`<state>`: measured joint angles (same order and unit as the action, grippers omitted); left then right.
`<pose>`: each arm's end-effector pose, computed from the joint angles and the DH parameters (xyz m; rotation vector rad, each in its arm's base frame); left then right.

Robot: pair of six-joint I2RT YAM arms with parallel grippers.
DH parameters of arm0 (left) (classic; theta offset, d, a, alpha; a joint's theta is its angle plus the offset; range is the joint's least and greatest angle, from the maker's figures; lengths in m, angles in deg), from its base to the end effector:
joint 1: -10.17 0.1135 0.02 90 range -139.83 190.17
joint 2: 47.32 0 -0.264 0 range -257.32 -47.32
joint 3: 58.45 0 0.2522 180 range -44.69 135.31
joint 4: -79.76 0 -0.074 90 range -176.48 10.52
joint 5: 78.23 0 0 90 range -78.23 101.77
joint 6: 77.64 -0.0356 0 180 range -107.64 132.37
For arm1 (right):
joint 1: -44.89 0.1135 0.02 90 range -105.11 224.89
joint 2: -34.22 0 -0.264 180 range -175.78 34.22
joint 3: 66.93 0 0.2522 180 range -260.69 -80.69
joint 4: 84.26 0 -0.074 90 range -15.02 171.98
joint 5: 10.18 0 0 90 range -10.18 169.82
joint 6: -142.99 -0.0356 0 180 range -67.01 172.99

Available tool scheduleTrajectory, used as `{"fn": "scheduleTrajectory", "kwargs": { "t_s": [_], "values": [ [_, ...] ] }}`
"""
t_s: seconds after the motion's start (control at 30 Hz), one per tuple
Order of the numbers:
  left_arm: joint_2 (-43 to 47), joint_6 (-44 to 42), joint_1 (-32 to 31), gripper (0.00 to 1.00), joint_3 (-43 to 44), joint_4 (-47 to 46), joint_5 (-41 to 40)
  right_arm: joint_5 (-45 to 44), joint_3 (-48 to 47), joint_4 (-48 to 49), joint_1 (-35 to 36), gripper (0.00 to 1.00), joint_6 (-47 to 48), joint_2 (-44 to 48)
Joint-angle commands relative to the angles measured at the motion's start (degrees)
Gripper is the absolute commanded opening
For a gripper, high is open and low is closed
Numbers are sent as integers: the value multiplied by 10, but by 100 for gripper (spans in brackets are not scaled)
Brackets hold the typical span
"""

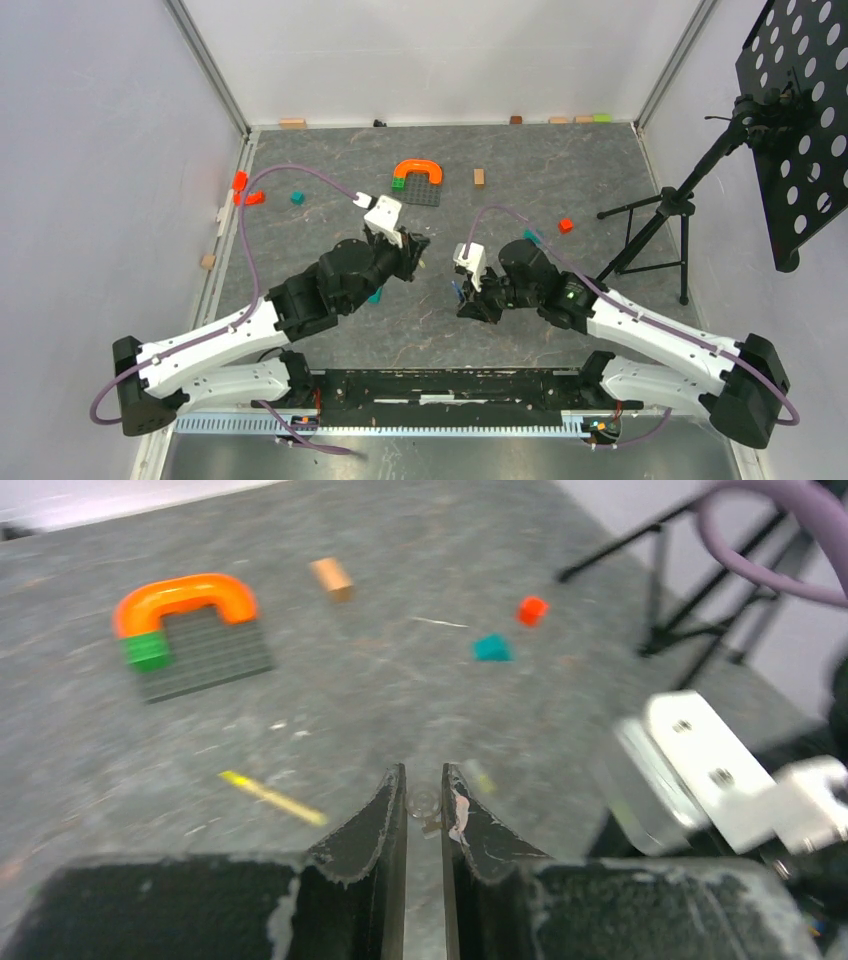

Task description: Insert the pens into the pen caps

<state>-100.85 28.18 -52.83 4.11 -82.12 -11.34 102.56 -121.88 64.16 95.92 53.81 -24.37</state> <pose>0.1112 -0.1875 0.3485 0.4176 1.7129 -0.6659 0.1285 0.1808 0.2612 -1.2063 1.9400 0.9132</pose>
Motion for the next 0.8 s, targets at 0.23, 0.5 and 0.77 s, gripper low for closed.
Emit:
{"fn": "scheduleTrajectory", "kwargs": {
  "t_s": [0.23,0.5,0.77],
  "values": [
    [-39,100,83,3,16,211,-94,-219,101,94,6,0,-155,-85],
    [-187,179,99,2,-35,199,54,-313,82,87,6,0,-221,-211],
    [-309,204,102,12,-34,149,132,-315,80,95,6,45,-228,-220]
  ]
}}
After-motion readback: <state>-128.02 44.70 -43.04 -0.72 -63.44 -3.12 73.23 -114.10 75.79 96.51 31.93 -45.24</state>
